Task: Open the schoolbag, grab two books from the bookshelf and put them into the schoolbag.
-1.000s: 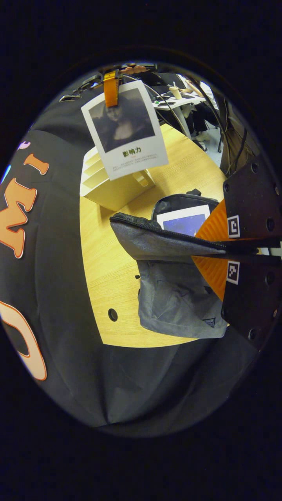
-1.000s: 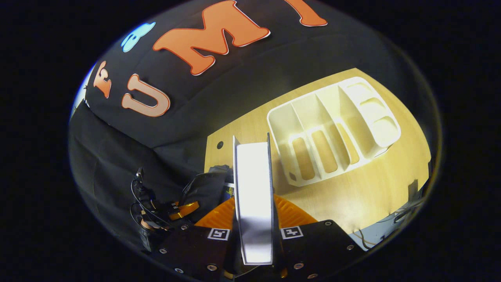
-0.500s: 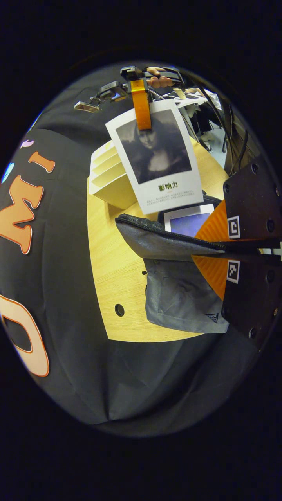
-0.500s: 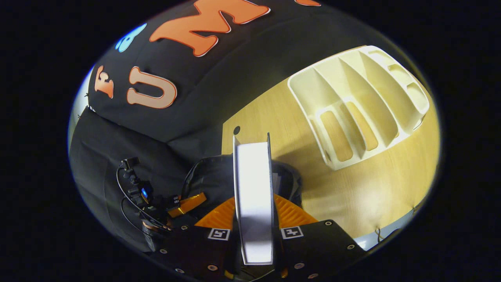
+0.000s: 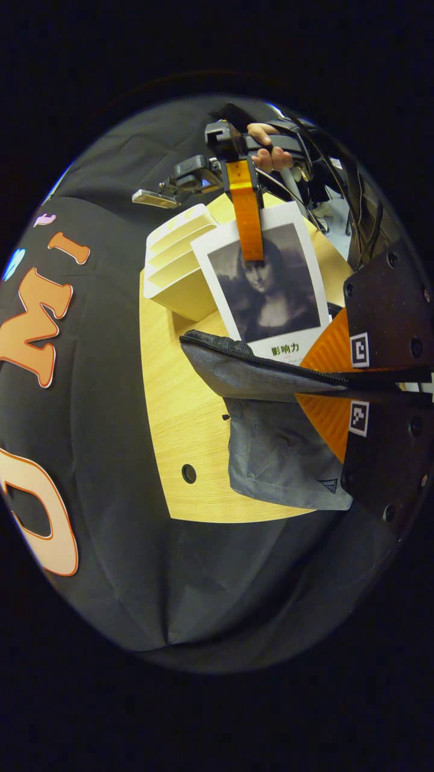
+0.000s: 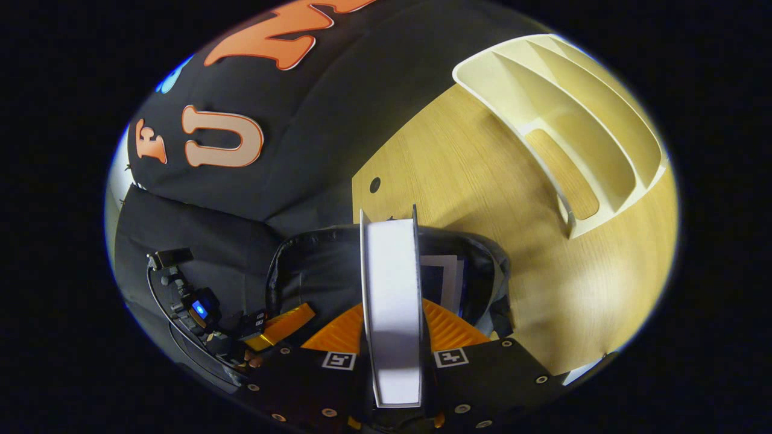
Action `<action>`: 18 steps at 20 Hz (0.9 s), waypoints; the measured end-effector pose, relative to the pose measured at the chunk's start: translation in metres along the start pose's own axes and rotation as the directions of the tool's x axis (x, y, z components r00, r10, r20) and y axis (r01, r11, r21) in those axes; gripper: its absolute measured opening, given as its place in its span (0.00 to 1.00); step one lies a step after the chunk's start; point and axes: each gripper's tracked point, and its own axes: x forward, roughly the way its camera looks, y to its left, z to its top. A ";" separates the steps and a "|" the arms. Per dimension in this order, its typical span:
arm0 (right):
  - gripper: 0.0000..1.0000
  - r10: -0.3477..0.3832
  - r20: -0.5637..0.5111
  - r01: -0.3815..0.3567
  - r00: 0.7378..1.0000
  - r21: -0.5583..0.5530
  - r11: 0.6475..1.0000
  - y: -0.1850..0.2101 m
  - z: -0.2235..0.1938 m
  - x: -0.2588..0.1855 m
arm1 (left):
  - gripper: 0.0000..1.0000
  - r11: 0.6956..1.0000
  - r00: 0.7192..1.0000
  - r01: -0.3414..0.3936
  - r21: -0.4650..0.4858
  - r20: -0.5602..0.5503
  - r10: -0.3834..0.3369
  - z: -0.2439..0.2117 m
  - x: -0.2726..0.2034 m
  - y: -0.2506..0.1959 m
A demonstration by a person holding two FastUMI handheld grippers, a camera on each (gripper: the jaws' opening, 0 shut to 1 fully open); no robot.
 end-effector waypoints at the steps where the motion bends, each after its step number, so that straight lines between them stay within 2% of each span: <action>1: 0.32 0.011 -0.002 -0.011 1.000 0.005 1.000 0.002 -0.003 0.007 | 0.06 1.000 1.000 -0.001 0.004 0.002 0.001 0.000 -0.001 -0.001; 18: 0.33 0.096 0.026 -0.098 0.995 0.093 0.991 0.017 -0.045 0.088 | 0.06 0.998 0.997 0.063 0.017 0.036 -0.064 0.003 -0.001 -0.045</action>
